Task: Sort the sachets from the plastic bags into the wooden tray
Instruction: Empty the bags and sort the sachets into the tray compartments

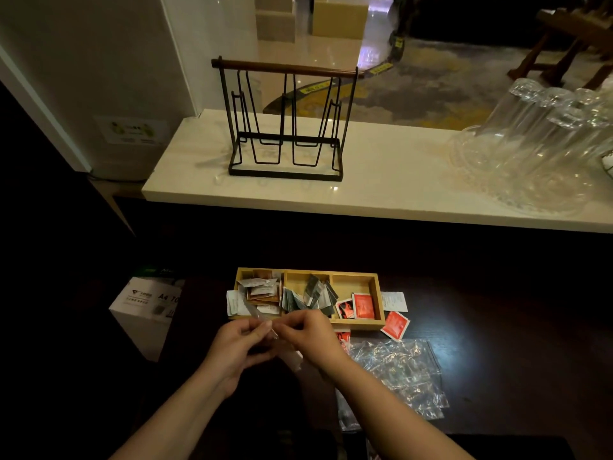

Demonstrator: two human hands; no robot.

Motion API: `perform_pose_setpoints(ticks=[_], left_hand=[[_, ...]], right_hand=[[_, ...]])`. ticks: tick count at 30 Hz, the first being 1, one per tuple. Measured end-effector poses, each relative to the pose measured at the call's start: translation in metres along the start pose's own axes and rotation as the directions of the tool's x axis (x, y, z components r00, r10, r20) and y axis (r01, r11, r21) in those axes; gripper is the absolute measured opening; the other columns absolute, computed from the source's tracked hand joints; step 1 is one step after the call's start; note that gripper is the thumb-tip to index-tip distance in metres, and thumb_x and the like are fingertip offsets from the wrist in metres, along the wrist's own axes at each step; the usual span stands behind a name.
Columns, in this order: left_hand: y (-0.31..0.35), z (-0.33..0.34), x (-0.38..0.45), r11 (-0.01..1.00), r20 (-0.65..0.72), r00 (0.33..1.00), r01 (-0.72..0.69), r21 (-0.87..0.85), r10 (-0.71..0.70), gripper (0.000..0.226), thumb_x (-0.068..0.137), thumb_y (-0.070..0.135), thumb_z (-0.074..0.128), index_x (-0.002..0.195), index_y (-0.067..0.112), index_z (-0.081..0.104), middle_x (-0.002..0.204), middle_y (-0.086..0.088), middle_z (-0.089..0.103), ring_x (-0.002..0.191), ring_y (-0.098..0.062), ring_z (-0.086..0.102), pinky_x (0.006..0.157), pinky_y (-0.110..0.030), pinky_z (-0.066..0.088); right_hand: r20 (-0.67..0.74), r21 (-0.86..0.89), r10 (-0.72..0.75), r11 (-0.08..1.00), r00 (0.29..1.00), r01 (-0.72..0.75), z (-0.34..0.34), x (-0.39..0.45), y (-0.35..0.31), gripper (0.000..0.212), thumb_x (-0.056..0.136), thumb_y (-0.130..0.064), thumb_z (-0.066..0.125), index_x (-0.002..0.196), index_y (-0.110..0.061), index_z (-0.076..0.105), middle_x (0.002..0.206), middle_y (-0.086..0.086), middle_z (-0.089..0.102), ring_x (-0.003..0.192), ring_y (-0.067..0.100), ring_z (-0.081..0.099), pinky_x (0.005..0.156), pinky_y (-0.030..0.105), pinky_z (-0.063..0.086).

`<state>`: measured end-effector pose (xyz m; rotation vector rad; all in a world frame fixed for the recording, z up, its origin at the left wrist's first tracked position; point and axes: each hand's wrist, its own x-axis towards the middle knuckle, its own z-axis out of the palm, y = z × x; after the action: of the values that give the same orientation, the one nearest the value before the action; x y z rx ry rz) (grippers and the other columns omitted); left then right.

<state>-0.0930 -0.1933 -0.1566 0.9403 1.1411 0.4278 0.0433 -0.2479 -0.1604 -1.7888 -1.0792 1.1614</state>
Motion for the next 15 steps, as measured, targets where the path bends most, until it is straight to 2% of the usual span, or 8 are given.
perform_pose_setpoints(ticks=[2,5,6,9,12,15], left_hand=[[0.0,0.002,0.001,0.999,-0.017,1.0,-0.014,0.036,0.014,0.016,0.089,0.01,0.058,0.088,-0.004,0.064,0.081,-0.013,0.067,0.085,-0.024,0.067,0.078,-0.042,0.058],[0.001,0.006,0.003,0.993,-0.036,0.998,-0.042,0.11,0.047,0.014,0.09,0.009,0.056,0.089,-0.004,0.062,0.084,-0.012,0.067,0.088,-0.025,0.067,0.075,-0.037,0.058],[0.0,0.009,0.003,0.988,-0.041,0.997,-0.056,0.145,0.062,0.014,0.091,0.009,0.056,0.089,-0.003,0.062,0.085,-0.012,0.066,0.087,-0.024,0.066,0.07,-0.033,0.058],[-0.002,0.014,0.003,0.968,-0.057,0.992,-0.094,0.233,0.11,0.017,0.092,0.009,0.054,0.092,-0.007,0.059,0.085,-0.013,0.064,0.083,-0.022,0.064,0.059,-0.023,0.054],[-0.002,0.017,0.004,0.956,-0.061,0.988,-0.12,0.266,0.141,0.015,0.093,0.01,0.052,0.085,0.0,0.059,0.082,-0.011,0.064,0.078,-0.018,0.064,0.062,-0.025,0.054],[-0.002,0.019,0.004,0.949,-0.044,0.987,-0.138,0.283,0.156,0.019,0.095,0.01,0.049,0.079,0.005,0.057,0.077,-0.008,0.061,0.075,-0.017,0.062,0.065,-0.028,0.054]], right_hand=[[0.015,-0.025,0.015,1.0,1.0,-0.015,0.0,0.001,0.0,0.017,0.088,-0.019,0.063,0.102,-0.013,0.069,0.096,0.001,0.07,0.093,0.015,0.066,0.084,0.03,0.056],[0.101,-0.086,0.007,0.996,0.995,0.002,0.002,0.001,-0.003,0.03,0.086,-0.012,0.064,0.116,-0.014,0.06,0.1,-0.006,0.062,0.099,0.011,0.059,0.08,0.017,0.051],[0.107,-0.145,-0.008,0.989,0.994,0.024,0.003,0.001,-0.004,0.035,0.086,-0.01,0.063,0.12,-0.013,0.056,0.105,-0.004,0.059,0.102,0.012,0.057,0.081,0.016,0.05],[0.045,-0.302,-0.081,0.949,0.996,0.091,0.005,0.001,-0.006,0.04,0.084,-0.008,0.063,0.123,-0.01,0.053,0.119,0.006,0.055,0.103,0.015,0.054,0.088,0.02,0.047],[-0.038,-0.317,-0.171,0.936,0.985,0.151,0.005,0.0,-0.006,0.037,0.084,-0.009,0.062,0.121,-0.009,0.057,0.112,0.008,0.063,0.089,0.009,0.053,0.073,0.006,0.04],[-0.081,-0.361,-0.244,0.911,0.966,0.2,0.007,0.0,-0.003,0.027,0.089,-0.014,0.057,0.115,-0.01,0.062,0.109,0.007,0.065,0.088,0.009,0.058,0.071,0.004,0.038]])
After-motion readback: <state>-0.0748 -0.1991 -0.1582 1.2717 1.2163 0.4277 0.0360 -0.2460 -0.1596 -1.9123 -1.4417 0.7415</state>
